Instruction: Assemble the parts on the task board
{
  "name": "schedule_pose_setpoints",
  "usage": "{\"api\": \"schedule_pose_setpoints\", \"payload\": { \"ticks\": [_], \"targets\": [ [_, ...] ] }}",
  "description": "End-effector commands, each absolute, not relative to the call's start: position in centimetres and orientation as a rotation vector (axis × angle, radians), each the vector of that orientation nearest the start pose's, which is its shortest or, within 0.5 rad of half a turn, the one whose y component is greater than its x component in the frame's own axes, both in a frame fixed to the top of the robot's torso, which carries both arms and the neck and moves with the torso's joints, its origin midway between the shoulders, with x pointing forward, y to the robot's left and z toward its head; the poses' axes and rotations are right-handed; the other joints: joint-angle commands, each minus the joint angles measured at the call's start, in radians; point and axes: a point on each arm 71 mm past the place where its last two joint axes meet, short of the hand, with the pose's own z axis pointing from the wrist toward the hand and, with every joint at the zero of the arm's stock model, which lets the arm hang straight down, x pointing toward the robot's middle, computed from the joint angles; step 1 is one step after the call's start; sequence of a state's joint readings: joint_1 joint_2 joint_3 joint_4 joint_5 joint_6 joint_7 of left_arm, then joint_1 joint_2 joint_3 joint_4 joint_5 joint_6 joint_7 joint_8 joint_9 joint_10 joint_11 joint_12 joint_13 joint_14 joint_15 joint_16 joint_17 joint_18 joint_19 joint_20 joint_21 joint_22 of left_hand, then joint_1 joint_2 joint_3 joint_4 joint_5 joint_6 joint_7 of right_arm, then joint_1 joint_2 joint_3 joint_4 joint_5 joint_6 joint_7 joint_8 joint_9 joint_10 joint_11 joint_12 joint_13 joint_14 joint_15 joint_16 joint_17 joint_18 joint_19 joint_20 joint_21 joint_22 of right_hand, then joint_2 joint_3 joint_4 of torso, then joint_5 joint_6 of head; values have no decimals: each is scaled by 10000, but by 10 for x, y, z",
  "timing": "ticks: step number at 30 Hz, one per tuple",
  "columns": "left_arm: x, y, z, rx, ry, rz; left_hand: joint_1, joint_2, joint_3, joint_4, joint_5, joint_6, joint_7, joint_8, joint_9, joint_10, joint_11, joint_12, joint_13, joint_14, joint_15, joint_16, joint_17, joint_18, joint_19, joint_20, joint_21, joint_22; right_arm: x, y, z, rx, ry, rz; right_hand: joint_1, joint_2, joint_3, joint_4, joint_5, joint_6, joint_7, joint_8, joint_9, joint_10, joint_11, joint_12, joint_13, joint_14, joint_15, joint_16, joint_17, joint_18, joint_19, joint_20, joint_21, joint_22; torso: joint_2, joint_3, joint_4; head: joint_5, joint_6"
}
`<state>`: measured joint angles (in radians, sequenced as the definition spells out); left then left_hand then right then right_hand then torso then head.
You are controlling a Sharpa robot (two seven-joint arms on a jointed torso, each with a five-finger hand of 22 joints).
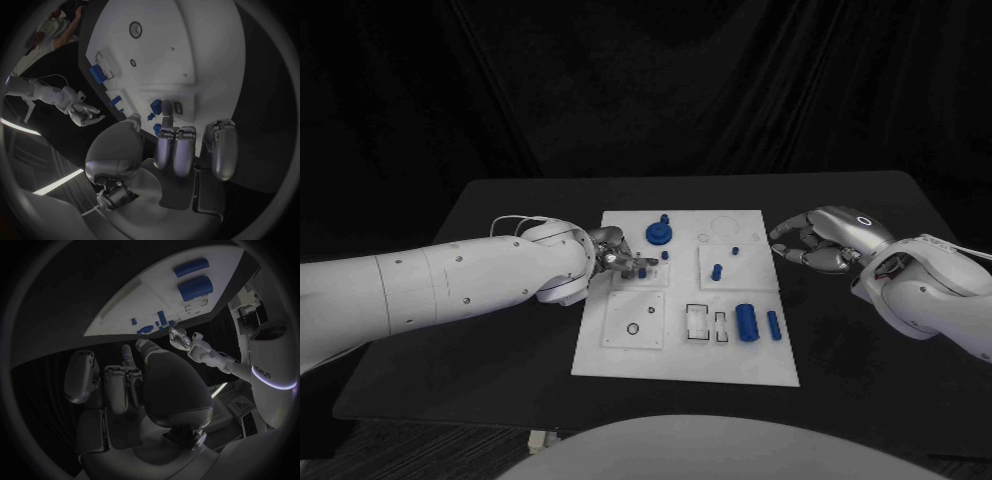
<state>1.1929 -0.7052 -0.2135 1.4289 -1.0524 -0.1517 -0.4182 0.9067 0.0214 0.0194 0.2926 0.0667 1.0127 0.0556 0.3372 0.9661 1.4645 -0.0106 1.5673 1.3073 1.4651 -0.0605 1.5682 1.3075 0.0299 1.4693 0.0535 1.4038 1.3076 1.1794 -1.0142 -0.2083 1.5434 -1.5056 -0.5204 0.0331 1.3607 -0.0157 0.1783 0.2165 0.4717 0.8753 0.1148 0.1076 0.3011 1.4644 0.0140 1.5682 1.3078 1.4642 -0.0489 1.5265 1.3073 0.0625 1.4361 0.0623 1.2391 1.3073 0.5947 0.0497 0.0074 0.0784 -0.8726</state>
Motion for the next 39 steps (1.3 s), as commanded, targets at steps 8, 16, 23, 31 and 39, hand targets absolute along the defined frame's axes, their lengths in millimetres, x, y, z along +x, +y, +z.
{"api": "schedule_pose_setpoints", "payload": {
  "ticks": [8, 16, 23, 31, 39],
  "targets": [
    [469, 182, -264, -2468, 21015, -5747, -562, 94, -879, 5, -150, -67, -71, 235, 403, 1063, -34, 35, 2635, 1057, 10, 26, 2633, 94, 169, -4, 121, 2116, 443, -278, -234, -2007, 16105, 5697, 49, -11, 82, -5, 53, -19, 16, -19, -18, 1064, 46, 25, 2630, 922, 19, -23, 2220, 128, -60, -2, -62, 1587, -3, -4, 1, -19, 0],
    [483, 183, -239, -2001, 21173, -5437, 462, 349, -1022, -57, 595, -242, -75, 229, 611, 1063, -44, 35, 2635, 1057, -5, 26, 2633, 82, 203, -20, 169, 2130, 443, -278, -234, -2002, 16106, 5684, 44, -14, 85, -6, 52, -9, 17, -14, -19, 1064, 49, 25, 2630, 921, 20, -26, 2217, 129, -61, -2, -69, 1585, -16, -6, -2, 7, 0],
    [491, 182, -230, -2084, 22107, -5376, 2022, 550, -761, -404, 1748, -394, -118, 147, 720, 1063, -84, 35, 2635, 1057, -37, 26, 2633, 66, 250, -48, 239, 2152, 443, -277, -233, -2014, 16019, 5733, 39, -21, 87, -8, 51, -3, 17, -11, -20, 1064, 50, 25, 2630, 923, 21, -22, 2221, 127, -57, -2, -63, 1588, -4, 0, -14, -13, 0],
    [498, 188, -227, -2270, 21975, -5348, 2669, 549, -615, -526, 1796, -468, -133, 64, 730, 1063, -117, 35, 2635, 1057, -78, 26, 2633, -17, 450, -89, 582, 2264, 442, -278, -231, -2036, 15760, 5845, 29, -26, 87, -6, 50, 10, 17, -5, -19, 1064, 50, 25, 2630, 934, 21, 14, 2252, 115, -34, -2, -13, 1604, -10, 6, 1, 10, 0],
    [517, 203, -229, -2283, 21668, -4370, 2586, 474, -809, -209, 1383, -291, -162, 177, 846, 1063, -143, 35, 2635, 1057, -103, 26, 2633, -68, 574, -117, 793, 2330, 441, -277, -231, -2060, 15718, 5902, 17, -27, 90, -3, 51, 45, 14, 12, -15, 1064, 53, 25, 2630, 940, 22, 31, 2267, 111, -23, -2, 4, 1611, -2, 0, -1, 41, 0]
  ]
}}
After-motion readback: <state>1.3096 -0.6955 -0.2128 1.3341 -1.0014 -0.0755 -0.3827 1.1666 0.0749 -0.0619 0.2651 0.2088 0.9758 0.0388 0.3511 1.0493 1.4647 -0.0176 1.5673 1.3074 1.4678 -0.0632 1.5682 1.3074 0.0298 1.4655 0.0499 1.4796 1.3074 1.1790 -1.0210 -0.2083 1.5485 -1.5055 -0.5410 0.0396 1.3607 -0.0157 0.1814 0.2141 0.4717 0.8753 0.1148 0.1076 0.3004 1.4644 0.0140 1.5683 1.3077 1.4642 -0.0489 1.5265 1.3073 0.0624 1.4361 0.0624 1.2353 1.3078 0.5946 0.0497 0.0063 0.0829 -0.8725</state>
